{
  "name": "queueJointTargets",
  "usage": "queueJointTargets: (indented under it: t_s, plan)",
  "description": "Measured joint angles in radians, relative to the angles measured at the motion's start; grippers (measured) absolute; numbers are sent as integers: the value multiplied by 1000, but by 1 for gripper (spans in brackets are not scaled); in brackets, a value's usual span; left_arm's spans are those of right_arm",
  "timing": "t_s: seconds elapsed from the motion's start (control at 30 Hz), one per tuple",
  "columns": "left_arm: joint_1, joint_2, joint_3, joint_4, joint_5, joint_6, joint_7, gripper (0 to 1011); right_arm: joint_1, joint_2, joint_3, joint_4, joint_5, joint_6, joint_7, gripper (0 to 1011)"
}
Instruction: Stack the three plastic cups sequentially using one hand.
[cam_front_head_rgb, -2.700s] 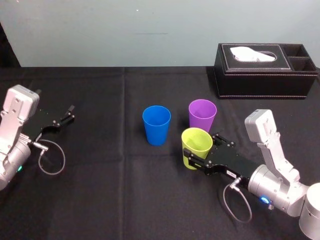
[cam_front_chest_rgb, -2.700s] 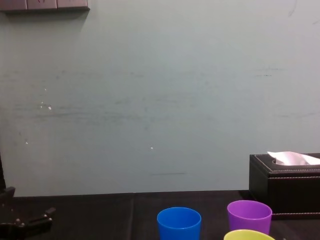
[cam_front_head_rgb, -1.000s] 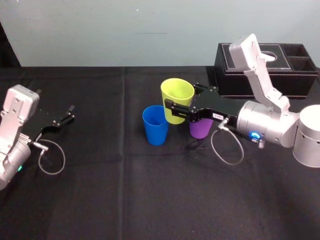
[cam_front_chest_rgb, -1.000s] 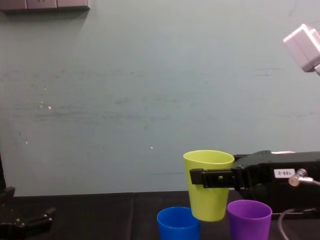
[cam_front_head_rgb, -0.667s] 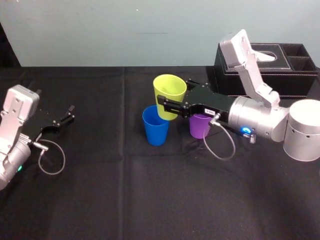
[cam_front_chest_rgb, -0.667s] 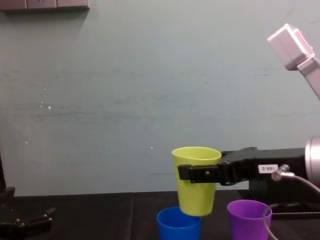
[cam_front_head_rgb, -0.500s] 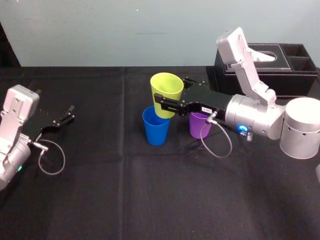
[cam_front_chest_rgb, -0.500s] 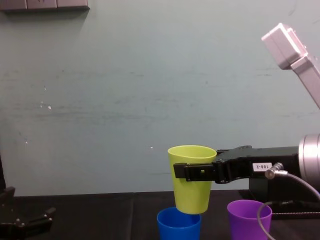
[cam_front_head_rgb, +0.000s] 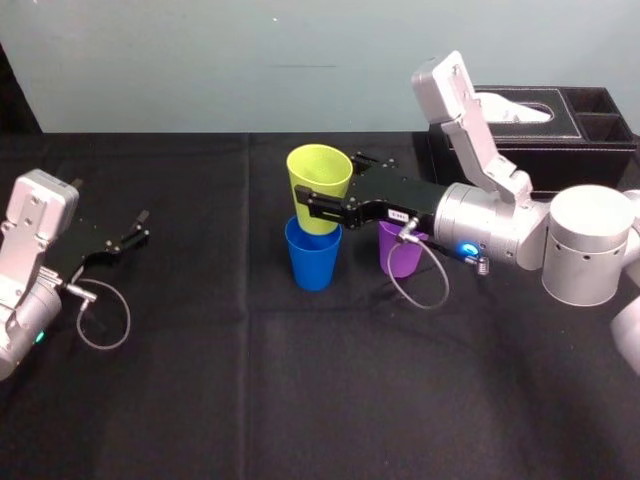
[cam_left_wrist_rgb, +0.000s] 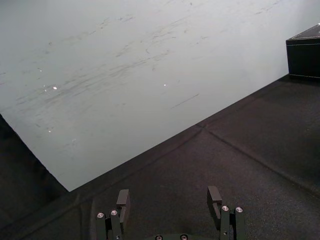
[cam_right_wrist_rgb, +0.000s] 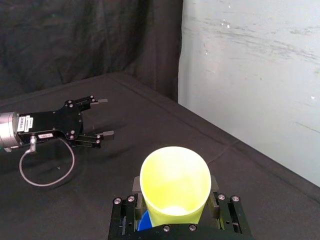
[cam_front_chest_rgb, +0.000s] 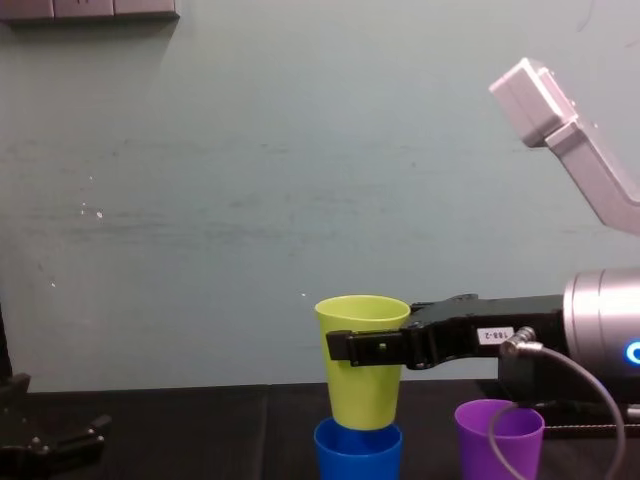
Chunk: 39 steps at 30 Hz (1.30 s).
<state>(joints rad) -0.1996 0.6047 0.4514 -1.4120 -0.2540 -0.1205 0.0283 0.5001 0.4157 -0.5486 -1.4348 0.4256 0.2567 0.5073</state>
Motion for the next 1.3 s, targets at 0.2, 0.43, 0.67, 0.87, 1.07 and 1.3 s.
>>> queueJointTargets:
  t_s: [0.2, 0.43, 0.67, 0.87, 1.07, 1.3]
  plan:
    - [0, 0, 0, 0, 0, 0, 0, 1011, 6, -12, -8, 19, -2, -9, 1, 734]
    - [0, 0, 0, 0, 0, 0, 0, 1011, 7, -17, -14, 33, -7, -14, 1, 735]
    - [0, 0, 0, 0, 0, 0, 0, 1011, 7, -20, -22, 48, -11, -14, 5, 735]
    - [0, 0, 0, 0, 0, 0, 0, 1011, 12, -29, -30, 71, -20, -15, 6, 734]
    - [0, 0, 0, 0, 0, 0, 0, 1012, 9, -38, -31, 90, -28, -29, 5, 734]
    - [0, 0, 0, 0, 0, 0, 0, 1011, 9, -37, -30, 89, -28, -28, 5, 735]
